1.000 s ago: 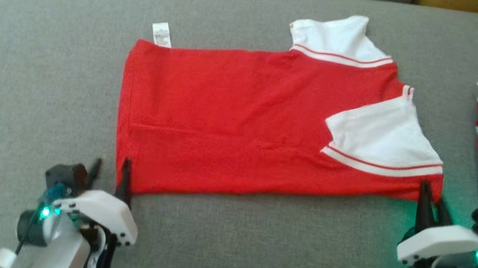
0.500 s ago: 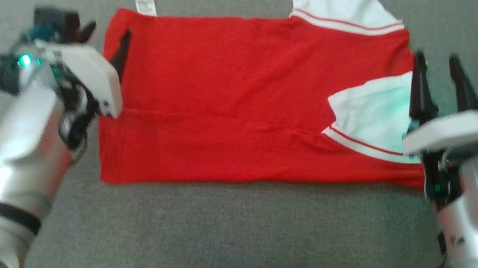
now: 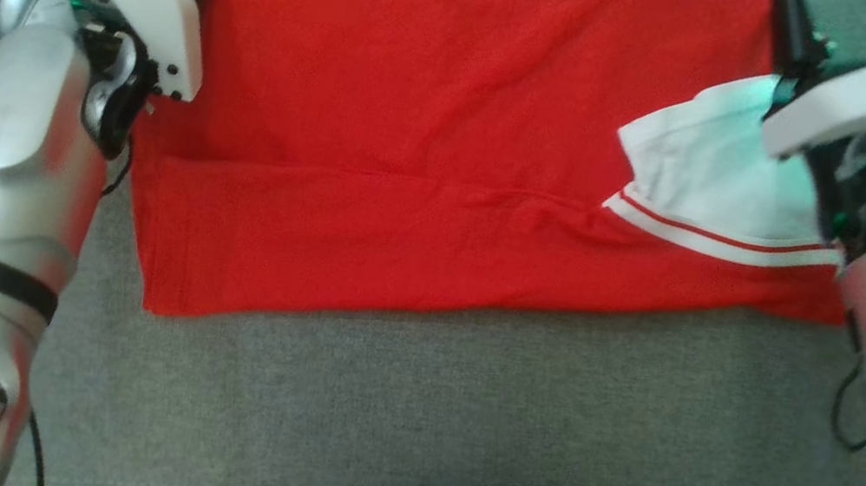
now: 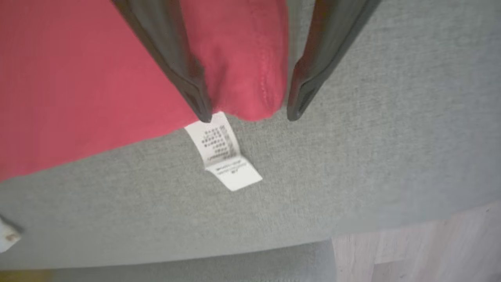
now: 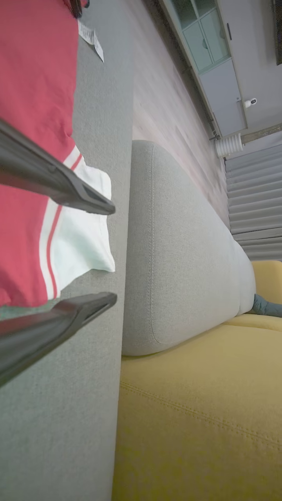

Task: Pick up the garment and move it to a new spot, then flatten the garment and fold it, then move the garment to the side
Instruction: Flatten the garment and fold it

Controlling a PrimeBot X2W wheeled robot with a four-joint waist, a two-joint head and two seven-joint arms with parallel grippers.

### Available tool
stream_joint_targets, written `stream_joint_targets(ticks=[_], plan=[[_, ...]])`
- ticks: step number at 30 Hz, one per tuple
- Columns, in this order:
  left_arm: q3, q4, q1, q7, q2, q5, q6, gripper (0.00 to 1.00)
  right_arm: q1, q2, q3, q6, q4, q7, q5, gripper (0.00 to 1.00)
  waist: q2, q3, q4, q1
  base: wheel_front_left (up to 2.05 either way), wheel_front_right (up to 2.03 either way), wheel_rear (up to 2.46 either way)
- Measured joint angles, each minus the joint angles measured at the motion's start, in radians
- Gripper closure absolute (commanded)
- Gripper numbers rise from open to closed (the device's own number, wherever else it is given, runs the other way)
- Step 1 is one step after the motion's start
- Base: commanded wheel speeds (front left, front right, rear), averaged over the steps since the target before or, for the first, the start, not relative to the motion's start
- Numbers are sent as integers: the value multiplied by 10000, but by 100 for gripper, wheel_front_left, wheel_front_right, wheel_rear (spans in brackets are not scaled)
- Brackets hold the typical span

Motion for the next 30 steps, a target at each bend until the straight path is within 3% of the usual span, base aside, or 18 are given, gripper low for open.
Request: stream_joint_targets(ticks=[7, 8, 9, 10, 22, 30], plan=[[-134, 309, -449, 188, -418, 23, 35, 0, -1043, -499, 309, 0, 589, 268, -104, 0, 0, 347, 429, 0, 0, 0, 0], [-146, 339, -480, 192, -481, 21, 31, 5, -1179, -556, 382, 0, 721, 362, -213, 0, 0, 367, 502, 0, 0, 0, 0], [-182, 374, -511, 209, -568, 21, -6, 60, -1332, -608, 439, 0, 882, 516, -305, 0, 0, 390, 582, 0, 0, 0, 0], [-203, 401, -550, 234, -648, -29, -56, 100, -1498, -646, 500, 0, 1053, 650, -391, 0, 0, 418, 660, 0, 0, 0, 0], [-782, 364, -1177, -267, -1569, -261, -403, 100, -3610, -984, 520, 0, 3762, 2243, -1492, 0, 0, 1102, 1894, 0, 0, 0, 0], [-1281, 276, -1431, -702, -1822, -773, -499, 100, -4441, -1066, 343, 0, 5014, 2667, -2161, 0, 0, 1553, 2627, 0, 0, 0, 0]])
